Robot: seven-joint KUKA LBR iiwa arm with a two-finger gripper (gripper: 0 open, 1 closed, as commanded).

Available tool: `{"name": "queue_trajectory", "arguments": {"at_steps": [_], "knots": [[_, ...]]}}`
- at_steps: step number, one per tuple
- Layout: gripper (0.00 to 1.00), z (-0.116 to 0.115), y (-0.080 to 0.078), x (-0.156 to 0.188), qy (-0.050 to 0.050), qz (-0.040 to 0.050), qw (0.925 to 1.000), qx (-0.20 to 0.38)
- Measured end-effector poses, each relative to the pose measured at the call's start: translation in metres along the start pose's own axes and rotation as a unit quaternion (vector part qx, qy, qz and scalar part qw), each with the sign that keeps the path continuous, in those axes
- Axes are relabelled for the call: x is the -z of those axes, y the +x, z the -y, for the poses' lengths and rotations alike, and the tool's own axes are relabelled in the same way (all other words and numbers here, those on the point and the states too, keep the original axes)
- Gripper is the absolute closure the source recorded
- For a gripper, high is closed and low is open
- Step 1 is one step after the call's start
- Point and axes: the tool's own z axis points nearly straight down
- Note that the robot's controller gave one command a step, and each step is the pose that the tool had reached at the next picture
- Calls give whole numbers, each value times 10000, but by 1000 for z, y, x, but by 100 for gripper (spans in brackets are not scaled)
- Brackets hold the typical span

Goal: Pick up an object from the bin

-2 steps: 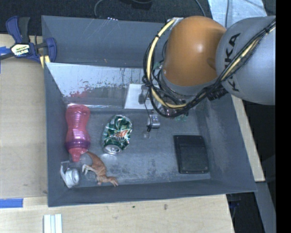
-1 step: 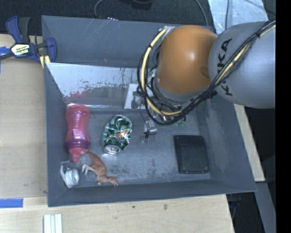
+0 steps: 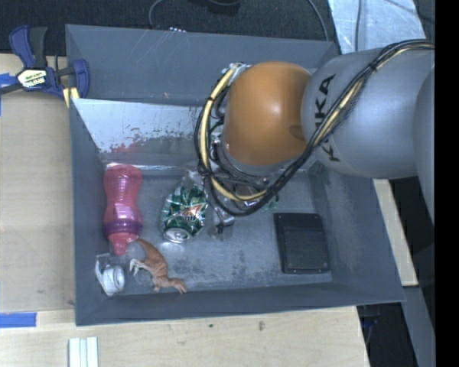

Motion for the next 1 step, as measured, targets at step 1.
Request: {"name": "queue_trajectory", "arguments": {"at_steps": [1], "knots": [[0,-7,-8,-17,0,3,9999,-147]]}}
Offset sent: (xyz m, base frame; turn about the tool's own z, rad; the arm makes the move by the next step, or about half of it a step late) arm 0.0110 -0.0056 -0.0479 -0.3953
